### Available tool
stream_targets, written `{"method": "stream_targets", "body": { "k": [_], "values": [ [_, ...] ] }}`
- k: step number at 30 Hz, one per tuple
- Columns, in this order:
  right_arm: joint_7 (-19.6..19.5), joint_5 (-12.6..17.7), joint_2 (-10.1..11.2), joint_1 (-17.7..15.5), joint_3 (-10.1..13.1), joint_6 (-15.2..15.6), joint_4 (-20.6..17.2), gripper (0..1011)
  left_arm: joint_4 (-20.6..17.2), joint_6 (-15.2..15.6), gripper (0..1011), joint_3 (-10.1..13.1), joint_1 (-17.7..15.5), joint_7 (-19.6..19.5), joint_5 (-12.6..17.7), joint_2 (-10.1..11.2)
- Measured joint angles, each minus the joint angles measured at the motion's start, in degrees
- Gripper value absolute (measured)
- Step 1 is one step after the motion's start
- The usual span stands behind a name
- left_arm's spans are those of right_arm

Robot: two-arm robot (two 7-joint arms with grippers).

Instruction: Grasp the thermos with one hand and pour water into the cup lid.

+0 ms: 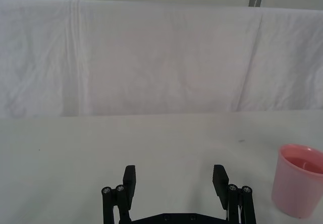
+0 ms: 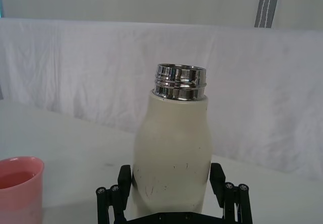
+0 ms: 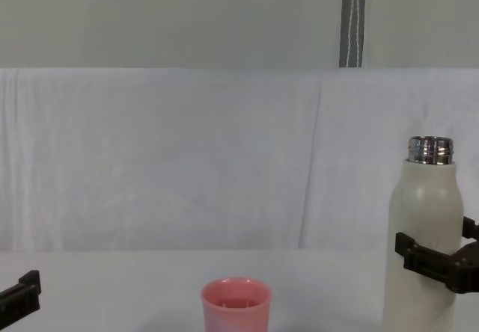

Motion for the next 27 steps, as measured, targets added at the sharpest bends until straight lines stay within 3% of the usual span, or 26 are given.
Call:
{"method": "stream_targets", "body": {
  "k": [27],
  "values": [
    [-0.37, 0.56, 0.64, -2.39, 0.56, 0.86, -2.69, 1001, 0.00, 0.00, 1001, 0.00, 0.00, 0.00, 0.00, 0.00]
  ]
}}
